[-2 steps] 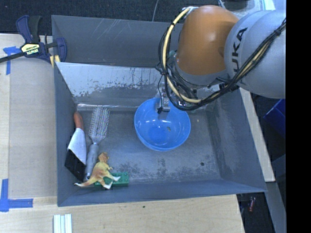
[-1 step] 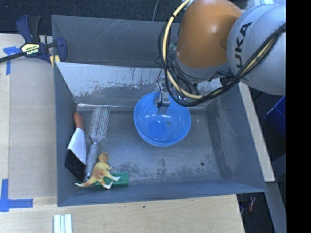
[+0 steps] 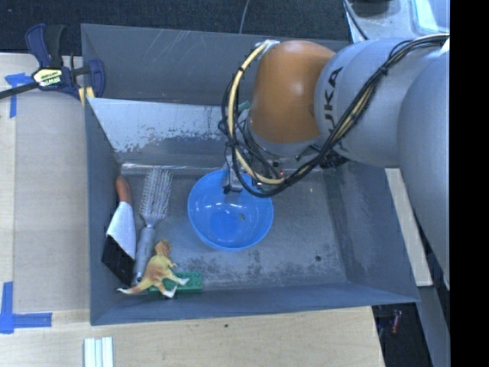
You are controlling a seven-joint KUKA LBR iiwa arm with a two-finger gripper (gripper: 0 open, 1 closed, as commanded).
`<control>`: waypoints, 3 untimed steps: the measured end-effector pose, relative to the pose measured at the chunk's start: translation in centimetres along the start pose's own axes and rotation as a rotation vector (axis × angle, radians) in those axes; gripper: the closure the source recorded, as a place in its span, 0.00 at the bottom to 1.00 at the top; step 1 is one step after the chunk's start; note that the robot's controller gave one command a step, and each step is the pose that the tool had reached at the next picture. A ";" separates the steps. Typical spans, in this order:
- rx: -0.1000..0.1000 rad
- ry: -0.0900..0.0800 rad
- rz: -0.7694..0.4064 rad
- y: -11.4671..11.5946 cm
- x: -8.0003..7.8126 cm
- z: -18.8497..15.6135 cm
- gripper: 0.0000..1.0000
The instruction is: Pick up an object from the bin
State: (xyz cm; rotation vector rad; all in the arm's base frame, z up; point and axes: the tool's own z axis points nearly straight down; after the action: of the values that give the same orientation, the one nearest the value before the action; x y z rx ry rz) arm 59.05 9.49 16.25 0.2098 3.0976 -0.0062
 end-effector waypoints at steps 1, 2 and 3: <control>0.000 -0.004 -0.031 1.9 -1.3 -1.9 1.00; -0.002 -0.007 -0.003 2.9 -2.4 4.2 1.00; 0.004 0.006 -0.001 3.4 -1.9 5.5 1.00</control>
Offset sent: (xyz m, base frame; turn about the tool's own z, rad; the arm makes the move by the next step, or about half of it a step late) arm 0.0348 0.0303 -0.0925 0.0203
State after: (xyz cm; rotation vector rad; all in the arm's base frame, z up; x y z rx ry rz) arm 61.58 12.56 10.84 0.2091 3.1042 -0.0112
